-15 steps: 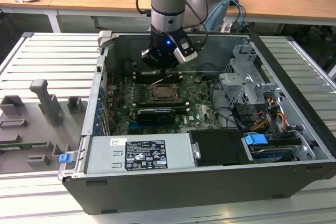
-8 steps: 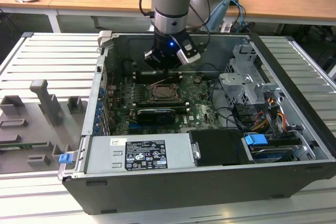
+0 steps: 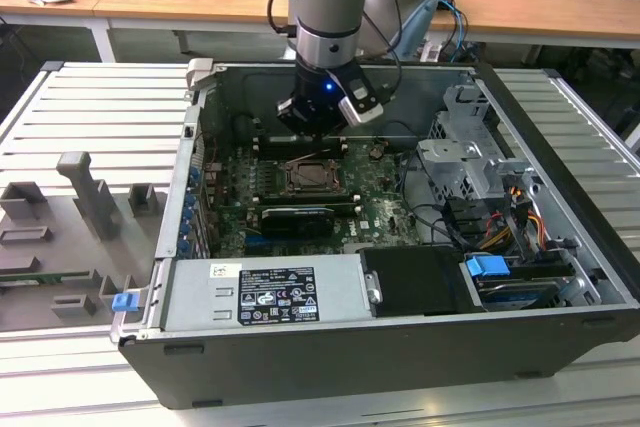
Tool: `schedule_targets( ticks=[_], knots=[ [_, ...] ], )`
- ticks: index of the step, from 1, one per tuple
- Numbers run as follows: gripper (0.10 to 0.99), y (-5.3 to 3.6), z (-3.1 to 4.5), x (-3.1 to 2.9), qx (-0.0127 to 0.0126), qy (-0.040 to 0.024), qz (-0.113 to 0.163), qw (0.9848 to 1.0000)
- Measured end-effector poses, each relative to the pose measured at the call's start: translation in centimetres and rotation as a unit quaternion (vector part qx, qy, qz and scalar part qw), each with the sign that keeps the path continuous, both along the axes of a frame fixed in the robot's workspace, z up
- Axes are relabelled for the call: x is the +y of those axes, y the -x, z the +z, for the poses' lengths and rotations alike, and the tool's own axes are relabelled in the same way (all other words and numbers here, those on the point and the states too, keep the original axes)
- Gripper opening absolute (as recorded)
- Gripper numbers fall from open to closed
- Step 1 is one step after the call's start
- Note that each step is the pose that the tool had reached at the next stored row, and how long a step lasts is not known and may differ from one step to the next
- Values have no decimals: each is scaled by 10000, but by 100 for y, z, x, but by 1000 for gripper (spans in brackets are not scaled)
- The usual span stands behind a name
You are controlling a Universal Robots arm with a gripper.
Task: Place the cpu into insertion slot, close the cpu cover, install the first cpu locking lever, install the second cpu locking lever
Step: 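Install the first cpu locking lever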
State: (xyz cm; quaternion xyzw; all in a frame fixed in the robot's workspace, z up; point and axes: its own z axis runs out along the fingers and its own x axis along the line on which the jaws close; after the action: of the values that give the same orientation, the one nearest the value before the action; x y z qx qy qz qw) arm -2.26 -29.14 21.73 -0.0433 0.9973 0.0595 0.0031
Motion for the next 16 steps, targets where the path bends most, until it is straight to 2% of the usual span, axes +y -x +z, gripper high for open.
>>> schedule_targets(
  ticks=[16],
  knots=[
    [106,-43,-61,0,0,-1,0,10000]
  ],
)
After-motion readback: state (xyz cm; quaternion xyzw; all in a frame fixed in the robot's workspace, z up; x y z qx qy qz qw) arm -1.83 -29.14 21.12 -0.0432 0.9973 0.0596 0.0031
